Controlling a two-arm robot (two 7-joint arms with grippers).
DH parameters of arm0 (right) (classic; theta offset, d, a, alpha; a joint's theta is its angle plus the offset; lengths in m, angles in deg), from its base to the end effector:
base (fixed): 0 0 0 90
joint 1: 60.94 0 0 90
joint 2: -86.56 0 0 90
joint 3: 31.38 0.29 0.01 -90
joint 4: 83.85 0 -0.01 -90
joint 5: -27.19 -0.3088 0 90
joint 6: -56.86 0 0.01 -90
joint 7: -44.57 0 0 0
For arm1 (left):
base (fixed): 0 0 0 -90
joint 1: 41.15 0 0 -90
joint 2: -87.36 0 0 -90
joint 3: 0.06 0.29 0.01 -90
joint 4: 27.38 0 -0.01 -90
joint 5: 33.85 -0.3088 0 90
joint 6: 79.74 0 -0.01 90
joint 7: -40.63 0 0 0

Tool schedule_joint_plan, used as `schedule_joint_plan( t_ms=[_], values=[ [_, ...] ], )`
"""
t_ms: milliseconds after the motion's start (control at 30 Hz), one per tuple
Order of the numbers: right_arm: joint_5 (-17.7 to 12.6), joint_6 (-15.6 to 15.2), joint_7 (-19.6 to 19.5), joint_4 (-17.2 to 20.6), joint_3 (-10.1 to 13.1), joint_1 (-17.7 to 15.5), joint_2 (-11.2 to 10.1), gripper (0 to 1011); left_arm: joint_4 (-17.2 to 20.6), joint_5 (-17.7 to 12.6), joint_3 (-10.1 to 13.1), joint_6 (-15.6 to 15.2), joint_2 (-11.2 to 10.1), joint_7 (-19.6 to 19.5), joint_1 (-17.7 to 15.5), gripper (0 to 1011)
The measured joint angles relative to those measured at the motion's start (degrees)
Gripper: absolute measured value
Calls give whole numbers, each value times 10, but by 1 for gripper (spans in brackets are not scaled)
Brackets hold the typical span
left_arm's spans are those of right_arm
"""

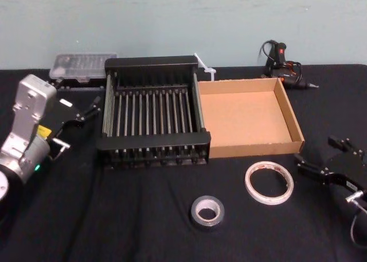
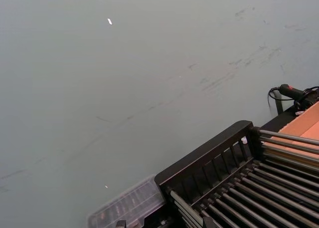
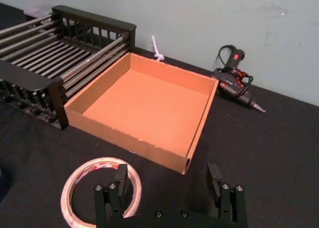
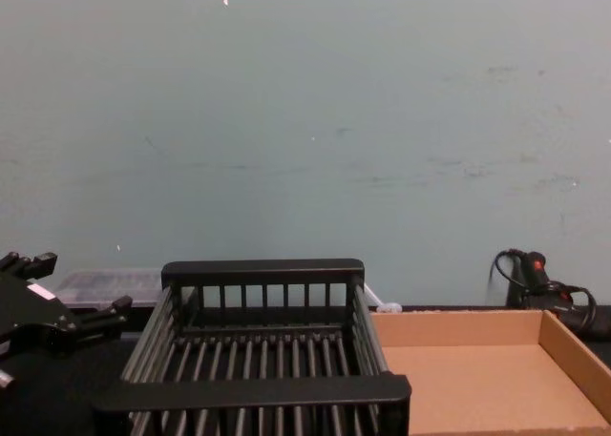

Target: Pick up the white tape and place it into the black box , Pick up the silver tape and place it into the brown box.

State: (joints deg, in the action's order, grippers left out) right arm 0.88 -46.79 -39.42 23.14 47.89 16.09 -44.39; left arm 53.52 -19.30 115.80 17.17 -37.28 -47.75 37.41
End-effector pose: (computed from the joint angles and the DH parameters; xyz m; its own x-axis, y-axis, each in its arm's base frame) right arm 0.2602 -0.0911 -0.2621 0.4333 -0.8914 0.1328 0.8609 0.3658 -0.3535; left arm 0.3581 0.0827 -0.3022 0.2922 0.8803 0.3737 -0.9553 0.2873 0.0700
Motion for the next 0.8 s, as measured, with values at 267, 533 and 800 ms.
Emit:
schedule_joint_plan(
  t_ms=[267, 533, 800],
  values=[
    [15, -15, 13, -11, -10, 6, 12, 1002, 0, 0, 0, 0, 0, 0, 0, 1001],
    [33, -21, 27, -35, -23, 20, 31, 1002, 0, 0, 0, 0, 0, 0, 0, 1001],
    [51, -19, 39, -63, -34, 37, 48, 1002, 0, 0, 0, 0, 0, 0, 0, 1001]
  ],
)
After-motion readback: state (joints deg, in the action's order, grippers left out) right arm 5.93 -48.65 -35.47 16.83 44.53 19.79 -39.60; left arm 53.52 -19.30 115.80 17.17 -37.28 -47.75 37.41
